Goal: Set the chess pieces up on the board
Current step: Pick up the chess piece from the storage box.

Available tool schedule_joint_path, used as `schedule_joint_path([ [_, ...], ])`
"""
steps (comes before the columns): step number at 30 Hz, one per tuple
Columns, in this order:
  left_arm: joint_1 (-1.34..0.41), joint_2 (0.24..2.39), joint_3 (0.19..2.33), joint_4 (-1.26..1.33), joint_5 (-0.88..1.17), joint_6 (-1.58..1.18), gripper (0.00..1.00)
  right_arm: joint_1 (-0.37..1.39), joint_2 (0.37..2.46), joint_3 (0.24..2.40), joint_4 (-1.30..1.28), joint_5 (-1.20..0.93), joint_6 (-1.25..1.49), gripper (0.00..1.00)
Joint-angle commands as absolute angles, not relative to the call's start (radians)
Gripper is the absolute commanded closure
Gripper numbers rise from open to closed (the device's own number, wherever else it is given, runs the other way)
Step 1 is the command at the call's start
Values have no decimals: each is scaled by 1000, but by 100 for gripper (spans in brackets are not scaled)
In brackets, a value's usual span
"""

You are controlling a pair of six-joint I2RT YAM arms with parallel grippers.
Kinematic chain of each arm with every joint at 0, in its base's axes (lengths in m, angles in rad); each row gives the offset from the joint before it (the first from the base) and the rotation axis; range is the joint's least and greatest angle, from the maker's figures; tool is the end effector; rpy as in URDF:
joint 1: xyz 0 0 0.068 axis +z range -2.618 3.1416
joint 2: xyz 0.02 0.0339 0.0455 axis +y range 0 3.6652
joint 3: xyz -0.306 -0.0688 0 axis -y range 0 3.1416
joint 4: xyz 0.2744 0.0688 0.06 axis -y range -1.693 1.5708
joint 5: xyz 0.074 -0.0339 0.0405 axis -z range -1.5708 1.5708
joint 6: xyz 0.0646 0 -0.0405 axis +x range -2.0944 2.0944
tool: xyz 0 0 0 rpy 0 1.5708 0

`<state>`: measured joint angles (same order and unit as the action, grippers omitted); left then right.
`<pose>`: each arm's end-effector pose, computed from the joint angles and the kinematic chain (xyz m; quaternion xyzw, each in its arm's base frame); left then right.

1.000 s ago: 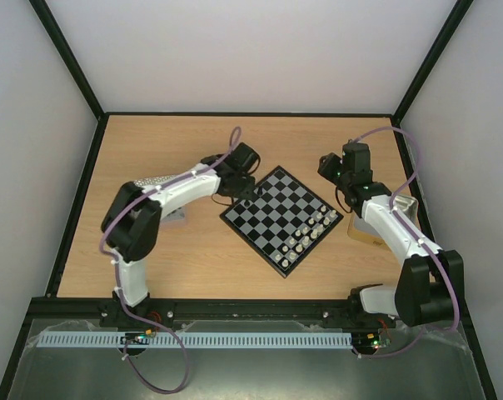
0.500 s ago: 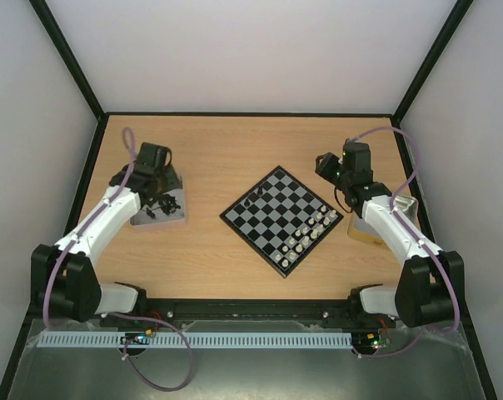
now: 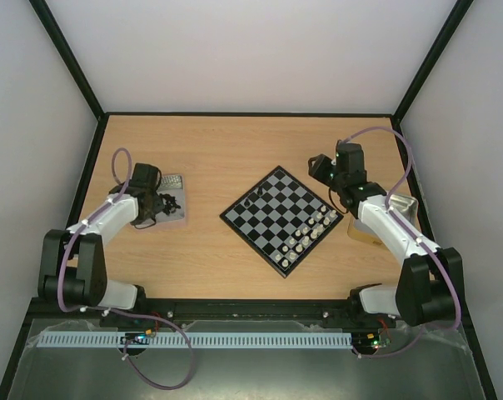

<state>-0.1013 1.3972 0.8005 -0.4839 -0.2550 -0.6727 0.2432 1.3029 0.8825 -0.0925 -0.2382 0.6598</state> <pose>0.2923 -0.0133 0.1899 -0.3008 0.9145 0.0234 0.2694 0.3197 0.0950 0.2843 0.1186 0.8511 0.3109 0.4061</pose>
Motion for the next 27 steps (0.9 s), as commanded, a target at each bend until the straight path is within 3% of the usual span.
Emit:
schedule_joint_path([
  [1,-92,1436,785,-422,-275,-685,66,255,1307,884,-83,-231,667,56],
  [10,-69,1507,800,-372,-265,-675,75,263,1293,879,-98,-213,667,56],
  [19,-57,1503,797,-354,-248,-646,93,266,1287,881,-104,-207,670,56],
  [27,-60,1393,846,-410,-234,-652,94,270,1285,879,-101,-207,676,56],
])
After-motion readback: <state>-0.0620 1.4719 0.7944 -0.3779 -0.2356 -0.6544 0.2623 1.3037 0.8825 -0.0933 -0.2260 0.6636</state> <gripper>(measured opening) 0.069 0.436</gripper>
